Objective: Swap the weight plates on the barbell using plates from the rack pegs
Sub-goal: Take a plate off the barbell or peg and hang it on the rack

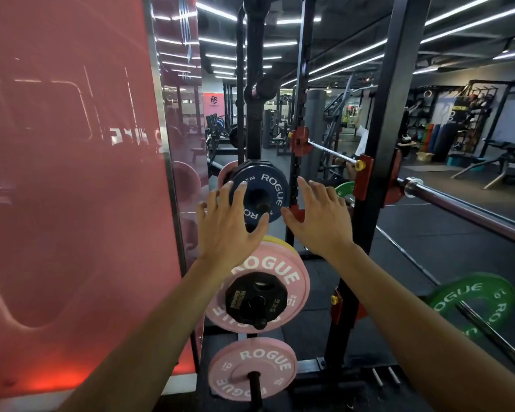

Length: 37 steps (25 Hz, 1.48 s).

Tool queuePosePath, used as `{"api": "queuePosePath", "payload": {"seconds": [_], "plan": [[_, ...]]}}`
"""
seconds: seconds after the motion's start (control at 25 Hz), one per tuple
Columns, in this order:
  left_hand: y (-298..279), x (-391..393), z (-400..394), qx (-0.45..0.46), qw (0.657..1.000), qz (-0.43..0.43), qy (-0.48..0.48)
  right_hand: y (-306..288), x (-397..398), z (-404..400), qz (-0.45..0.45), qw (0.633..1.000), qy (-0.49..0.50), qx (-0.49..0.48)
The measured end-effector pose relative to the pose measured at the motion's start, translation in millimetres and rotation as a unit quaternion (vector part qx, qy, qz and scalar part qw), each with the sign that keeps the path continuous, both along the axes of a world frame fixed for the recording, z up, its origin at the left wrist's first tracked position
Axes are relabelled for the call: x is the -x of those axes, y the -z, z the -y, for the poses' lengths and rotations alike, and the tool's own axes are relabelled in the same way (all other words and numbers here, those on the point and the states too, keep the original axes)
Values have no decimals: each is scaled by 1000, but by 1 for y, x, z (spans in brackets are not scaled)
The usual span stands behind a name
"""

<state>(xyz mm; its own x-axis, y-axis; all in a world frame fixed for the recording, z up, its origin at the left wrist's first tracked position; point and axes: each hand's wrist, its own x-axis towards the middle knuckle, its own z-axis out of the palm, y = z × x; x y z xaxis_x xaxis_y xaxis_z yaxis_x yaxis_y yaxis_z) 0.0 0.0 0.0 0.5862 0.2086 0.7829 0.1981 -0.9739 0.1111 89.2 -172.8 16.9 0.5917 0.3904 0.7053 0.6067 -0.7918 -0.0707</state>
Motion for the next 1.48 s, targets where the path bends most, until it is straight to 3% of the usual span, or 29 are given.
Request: {"api": "queuePosePath", "payload": {"seconds": [0.64, 1.12, 1.48], "plan": [[20, -199, -110, -38, 993, -53, -97, 25, -220, -85, -24, 998, -34, 41], [13, -205, -119, -23, 997, -50, -61, 35, -223, -97, -29, 999, -33, -6], [20, -181, -124, -51, 998, -30, -6, 53, -206, -71, -13, 993, -103, -58]]}}
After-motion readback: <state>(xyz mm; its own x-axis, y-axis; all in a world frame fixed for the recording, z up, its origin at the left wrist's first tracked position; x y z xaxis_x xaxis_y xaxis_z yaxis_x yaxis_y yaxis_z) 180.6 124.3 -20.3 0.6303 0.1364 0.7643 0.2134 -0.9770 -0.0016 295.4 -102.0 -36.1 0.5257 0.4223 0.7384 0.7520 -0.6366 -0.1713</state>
